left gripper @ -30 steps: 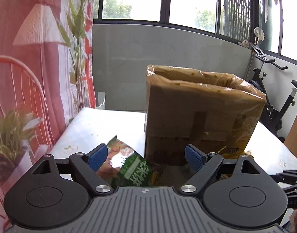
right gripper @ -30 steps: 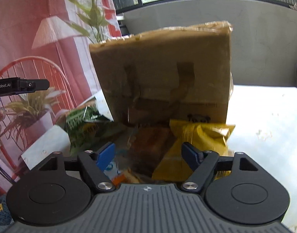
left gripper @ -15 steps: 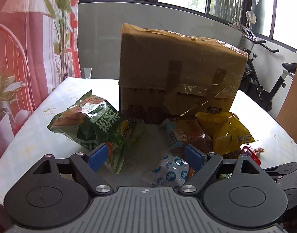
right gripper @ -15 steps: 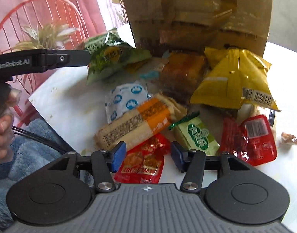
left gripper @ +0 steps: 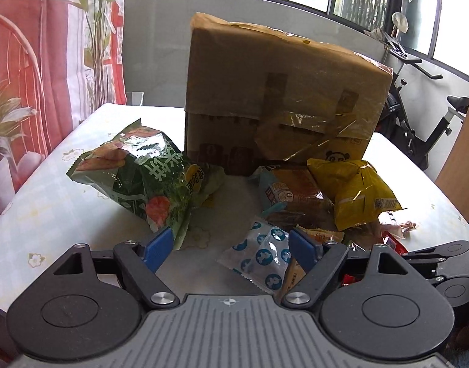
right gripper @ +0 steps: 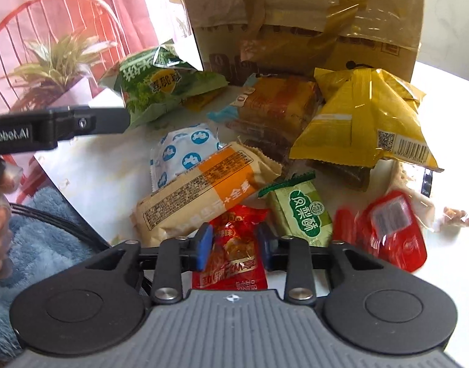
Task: Organize snacks
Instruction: 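Move both tools back to the snack pile, then grasp the red sauce sachet with the right tool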
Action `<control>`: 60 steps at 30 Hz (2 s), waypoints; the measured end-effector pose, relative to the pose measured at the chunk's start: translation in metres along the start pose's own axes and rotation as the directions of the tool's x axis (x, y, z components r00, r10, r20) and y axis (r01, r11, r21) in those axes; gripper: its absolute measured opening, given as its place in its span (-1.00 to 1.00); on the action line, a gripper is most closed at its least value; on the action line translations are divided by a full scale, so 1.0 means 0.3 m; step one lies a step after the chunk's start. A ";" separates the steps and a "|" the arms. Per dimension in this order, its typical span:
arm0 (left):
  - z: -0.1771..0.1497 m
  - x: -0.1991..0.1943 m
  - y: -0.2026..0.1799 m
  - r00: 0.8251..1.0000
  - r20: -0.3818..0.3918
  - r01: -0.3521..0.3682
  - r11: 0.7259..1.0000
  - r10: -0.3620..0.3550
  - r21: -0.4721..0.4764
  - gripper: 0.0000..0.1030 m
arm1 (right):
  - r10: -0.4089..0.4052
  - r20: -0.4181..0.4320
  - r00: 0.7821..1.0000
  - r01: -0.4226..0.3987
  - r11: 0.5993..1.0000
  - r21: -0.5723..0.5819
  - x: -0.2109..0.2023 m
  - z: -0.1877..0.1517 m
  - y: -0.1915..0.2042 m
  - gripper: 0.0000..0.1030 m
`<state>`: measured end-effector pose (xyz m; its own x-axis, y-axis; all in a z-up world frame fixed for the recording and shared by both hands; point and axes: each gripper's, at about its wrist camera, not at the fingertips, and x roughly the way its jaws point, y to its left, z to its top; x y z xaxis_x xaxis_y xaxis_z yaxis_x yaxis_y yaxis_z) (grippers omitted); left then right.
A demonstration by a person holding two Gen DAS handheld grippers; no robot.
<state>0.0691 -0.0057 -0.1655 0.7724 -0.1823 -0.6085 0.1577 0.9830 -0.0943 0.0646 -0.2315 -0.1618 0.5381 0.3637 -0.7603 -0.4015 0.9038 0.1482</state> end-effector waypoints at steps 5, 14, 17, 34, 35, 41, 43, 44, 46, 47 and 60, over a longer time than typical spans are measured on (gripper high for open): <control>-0.007 0.007 -0.011 1.000 -0.010 0.017 1.000 -0.017 0.003 0.56 | -0.007 0.081 0.997 0.005 1.000 0.018 -0.047 0.007 -0.015 -0.63; -0.011 0.016 -0.025 0.999 -0.020 0.025 1.000 -0.025 0.010 0.51 | -0.048 0.135 0.990 0.037 0.996 0.081 -0.080 0.012 -0.067 -0.95; -0.012 0.020 -0.029 0.999 -0.024 0.027 1.000 -0.027 0.014 0.51 | -0.063 0.135 0.989 0.056 0.997 0.060 -0.086 0.014 -0.055 -0.88; -0.018 0.045 -0.022 0.999 -0.047 0.027 1.000 -0.027 0.003 0.51 | 0.010 0.008 1.000 -0.010 0.995 0.096 -0.033 0.003 -0.051 -0.44; -0.019 0.047 -0.021 0.998 -0.049 0.028 1.000 -0.027 0.002 0.51 | 0.016 0.003 1.000 -0.016 0.994 0.104 -0.027 0.003 -0.055 -0.43; -0.022 0.051 -0.021 0.998 -0.055 0.028 1.000 -0.028 0.004 0.51 | 0.029 -0.006 1.000 -0.028 0.990 0.139 0.006 0.011 -0.076 -0.34; -0.022 0.051 -0.022 0.998 -0.056 0.028 1.000 -0.027 0.003 0.51 | 0.022 0.003 1.000 -0.022 0.990 0.140 0.014 0.019 -0.077 -0.33; -0.022 0.052 -0.022 0.998 -0.057 0.027 1.000 -0.027 0.003 0.51 | 0.022 0.008 1.000 -0.023 0.989 0.144 0.019 0.022 -0.079 -0.32; -0.024 0.053 -0.023 0.998 -0.059 0.027 1.000 -0.027 0.004 0.51 | 0.028 0.016 0.999 -0.031 0.987 0.156 0.030 0.034 -0.084 -0.27; -0.024 0.053 -0.023 0.998 -0.060 0.026 1.000 -0.026 0.003 0.51 | 0.030 0.019 0.999 -0.033 0.986 0.164 0.036 0.039 -0.088 -0.26; -0.027 0.068 -0.005 0.996 -0.083 0.012 1.000 -0.014 -0.024 0.44 | -0.001 0.103 0.995 -0.003 0.999 0.037 0.055 0.063 -0.054 -0.68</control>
<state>0.0796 -0.0108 -0.1840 0.7163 -0.1933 -0.6705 0.1520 0.9810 -0.1205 0.0940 -0.2358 -0.1647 0.6117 0.3843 -0.6914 -0.3754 0.9104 0.1739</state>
